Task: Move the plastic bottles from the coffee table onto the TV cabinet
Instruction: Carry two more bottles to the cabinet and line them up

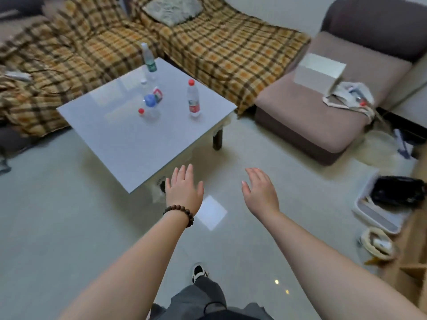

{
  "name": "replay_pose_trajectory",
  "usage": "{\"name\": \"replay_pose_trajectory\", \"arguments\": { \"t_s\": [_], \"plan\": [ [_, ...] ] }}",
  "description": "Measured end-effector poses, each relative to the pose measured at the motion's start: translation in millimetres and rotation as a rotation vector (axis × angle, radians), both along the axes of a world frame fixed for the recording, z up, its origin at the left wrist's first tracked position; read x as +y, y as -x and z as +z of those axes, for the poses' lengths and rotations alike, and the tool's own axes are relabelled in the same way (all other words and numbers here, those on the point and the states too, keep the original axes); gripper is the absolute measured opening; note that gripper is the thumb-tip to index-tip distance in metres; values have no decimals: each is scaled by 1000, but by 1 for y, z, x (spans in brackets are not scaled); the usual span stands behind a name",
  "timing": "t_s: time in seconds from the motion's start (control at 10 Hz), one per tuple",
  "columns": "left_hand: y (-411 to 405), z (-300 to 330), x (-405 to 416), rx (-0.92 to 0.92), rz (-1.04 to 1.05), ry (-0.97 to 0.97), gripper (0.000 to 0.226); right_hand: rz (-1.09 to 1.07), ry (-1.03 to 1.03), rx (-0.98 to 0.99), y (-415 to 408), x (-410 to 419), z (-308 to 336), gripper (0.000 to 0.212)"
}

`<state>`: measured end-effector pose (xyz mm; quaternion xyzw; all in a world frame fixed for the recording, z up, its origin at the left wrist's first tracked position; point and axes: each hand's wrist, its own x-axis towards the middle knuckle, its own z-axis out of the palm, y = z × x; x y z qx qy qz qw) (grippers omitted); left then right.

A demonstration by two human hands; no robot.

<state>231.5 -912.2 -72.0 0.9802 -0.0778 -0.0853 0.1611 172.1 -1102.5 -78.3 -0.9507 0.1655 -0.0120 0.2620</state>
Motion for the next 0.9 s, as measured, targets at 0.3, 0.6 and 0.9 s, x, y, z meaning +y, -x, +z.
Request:
{"name": "replay_pose_trajectory", "arguments": {
  "t_s": [0.3,0.6,0.9],
  "plan": [
    [-110,2,59,-3,172,15,59,149,-37,-12,-139,56,7,48],
    [-197,-12,52,20,275,23,59,227,-77,8,-246,44,-4,47],
    [-316,-17,-4,47,414,5,59,308,-86,40,-395,-38,-5,46]
  ]
}}
